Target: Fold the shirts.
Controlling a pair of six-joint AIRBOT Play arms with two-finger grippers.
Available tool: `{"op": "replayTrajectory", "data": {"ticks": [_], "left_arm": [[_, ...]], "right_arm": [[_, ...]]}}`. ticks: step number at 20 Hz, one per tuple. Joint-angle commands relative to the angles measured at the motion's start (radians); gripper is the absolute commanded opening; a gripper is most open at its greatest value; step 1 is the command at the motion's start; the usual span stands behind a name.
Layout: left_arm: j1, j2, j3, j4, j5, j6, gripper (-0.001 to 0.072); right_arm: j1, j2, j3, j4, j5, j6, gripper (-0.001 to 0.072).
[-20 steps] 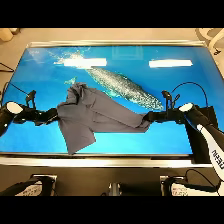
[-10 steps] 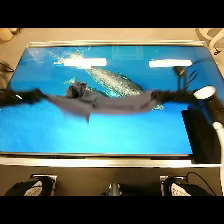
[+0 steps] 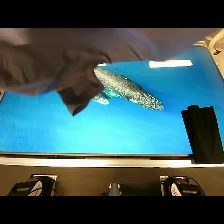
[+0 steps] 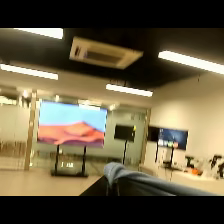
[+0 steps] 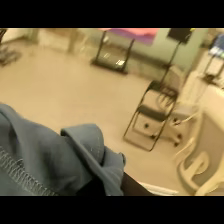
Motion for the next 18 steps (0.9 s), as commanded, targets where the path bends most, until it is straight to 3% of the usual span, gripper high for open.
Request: {"op": "replayTrajectory", "data": {"ticks": [1,3,6,8,10,12,15,18], "left_arm": [[0.001,0.020,0.065,0.006,0.024,-0.041,0.0024],[0.001,0.020,0.057,0.027,-0.004,-0.016,0.0024],[0.001,0.011,0.011,0.112,-0.216,-0.016,0.0024],[0.001,0.000,-0.093,0.134,-0.385,-0.016,0.0024],[0.001,-0.013,-0.300,0.134,-0.467,-0.016,0.0025],[0.001,-0.024,-0.545,0.134,-0.388,0.002,0.0025],[0.001,-0.090,-0.866,0.115,-0.081,0.005,0.0025],[0.001,-0.249,-0.937,0.078,0.147,0.002,0.0025]], "right_arm": [[0.000,0.087,0.035,-0.103,0.049,0.074,0.0026],[0.000,0.095,0.036,-0.130,0.127,0.061,0.0026],[0.000,0.064,0.035,-0.150,0.396,0.025,0.0026],[0.000,-0.014,0.019,-0.159,0.657,-0.031,0.0026],[0.000,-0.100,-0.093,-0.158,0.754,-0.035,0.0026],[0.000,-0.166,-0.290,-0.124,0.634,-0.031,0.0027],[0.001,-0.309,-0.537,-0.031,0.263,0.066,0.0027],[0.001,-0.525,-0.575,0.173,-0.009,0.089,0.0027]]}}
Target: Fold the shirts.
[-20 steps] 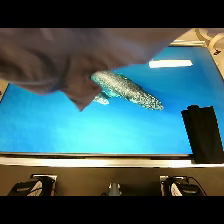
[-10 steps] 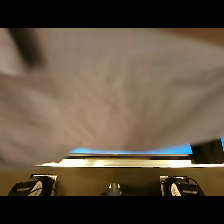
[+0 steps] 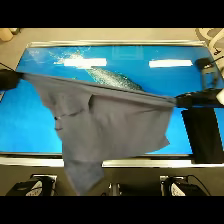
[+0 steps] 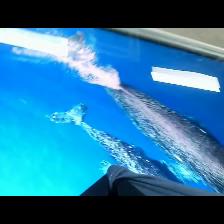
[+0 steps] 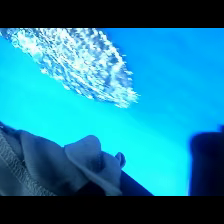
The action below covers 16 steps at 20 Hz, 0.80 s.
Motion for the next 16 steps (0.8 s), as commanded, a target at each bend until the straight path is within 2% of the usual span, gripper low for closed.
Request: {"op": "replayTrajectory", "data": {"ticks": [1,4,6,8,9,10,11,12,13,15,16], "left_arm": [[0.001,-0.169,-0.113,-0.053,0.270,0.003,0.0025],[0.001,-0.331,-0.021,-0.118,0.322,0.003,0.0025],[-0.007,-0.418,0.018,-0.161,0.318,0.003,0.0025],[-0.024,-0.474,0.017,-0.189,0.293,0.003,0.0026],[-0.034,-0.495,0.017,-0.189,0.259,0.003,0.0027],[-0.037,-0.509,0.018,-0.189,0.216,0.003,0.0048],[-0.030,-0.510,0.018,-0.185,0.160,0.003,0.0209],[-0.010,-0.504,0.021,-0.178,0.090,0.003,0.0489],[0.020,-0.498,0.034,-0.163,-0.008,0.003,0.0639],[0.101,-0.497,0.062,-0.131,-0.259,0.003,0.0626],[0.138,-0.497,0.056,-0.115,-0.376,0.007,0.0472]], "right_arm": [[0.000,-0.222,-0.089,0.262,-0.377,0.038,0.0027],[0.000,-0.348,-0.089,0.549,-0.653,0.037,0.0027],[0.000,-0.403,-0.089,0.611,-0.681,0.032,0.0028],[0.003,-0.446,-0.089,0.612,-0.634,-0.020,0.0029],[0.006,-0.455,-0.089,0.609,-0.621,-0.057,0.0098],[0.006,-0.454,-0.088,0.612,-0.616,-0.102,0.0290],[-0.005,-0.439,-0.079,0.605,-0.590,-0.153,0.0431],[-0.026,-0.413,-0.060,0.599,-0.535,-0.237,0.0493],[-0.056,-0.382,-0.040,0.581,-0.467,-0.311,0.0494],[-0.145,-0.319,-0.010,0.502,-0.308,-0.348,0.0499],[-0.199,-0.298,-0.004,0.473,-0.209,-0.348,0.0499]]}}
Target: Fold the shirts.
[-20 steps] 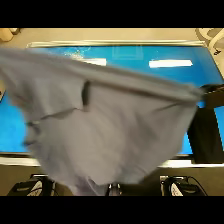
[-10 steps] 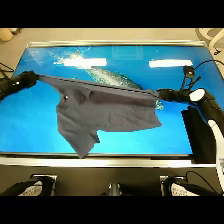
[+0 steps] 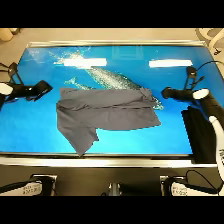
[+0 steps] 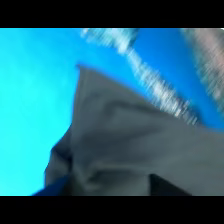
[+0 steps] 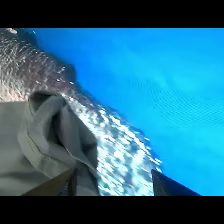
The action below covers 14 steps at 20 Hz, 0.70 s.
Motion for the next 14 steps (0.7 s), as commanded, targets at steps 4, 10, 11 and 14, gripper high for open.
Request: {"op": "replayTrajectory", "data": {"ticks": [4,10,11,14], "left_arm": [[0.114,0.012,-0.141,0.040,-0.489,0.092,0.0261],[0.098,0.011,-0.344,0.019,-0.372,0.158,0.0473],[0.098,0.010,-0.347,0.021,-0.358,0.158,0.0472],[0.091,0.006,-0.347,0.012,-0.305,0.157,0.0456]], "right_arm": [[-0.198,0.062,0.009,-0.188,0.556,-0.102,0.0496],[-0.195,0.062,-0.014,-0.207,0.675,-0.135,0.0498],[-0.195,0.062,-0.014,-0.207,0.676,-0.134,0.0498],[-0.195,0.062,-0.022,-0.195,0.682,-0.134,0.0498]]}}
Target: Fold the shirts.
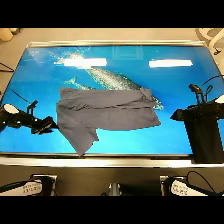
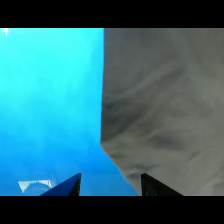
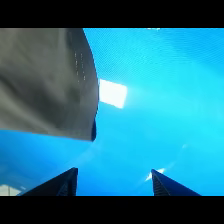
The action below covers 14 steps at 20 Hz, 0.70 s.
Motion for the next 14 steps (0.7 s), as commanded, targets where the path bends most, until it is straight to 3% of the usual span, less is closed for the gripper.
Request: {"op": "replayTrajectory", "data": {"ticks": [1,5,8,10,14], "left_arm": [[-0.006,-0.009,-0.021,-0.028,0.063,0.011,0.0452],[-0.044,-0.043,-0.021,-0.064,0.115,0.000,0.0451],[-0.075,-0.050,-0.020,-0.064,0.159,-0.007,0.0339],[-0.077,-0.049,-0.020,-0.064,0.161,-0.015,0.0026],[-0.077,-0.041,-0.018,-0.080,0.153,-0.015,0.0026]], "right_arm": [[-0.002,0.000,-0.018,0.013,0.030,-0.006,0.0498],[-0.002,-0.015,-0.079,0.024,0.022,-0.008,0.0500],[-0.002,-0.036,-0.086,0.061,0.021,-0.018,0.0506],[-0.002,-0.052,-0.086,0.085,0.000,-0.026,0.0508],[-0.002,-0.116,-0.086,0.101,-0.028,-0.025,0.0511]]}}
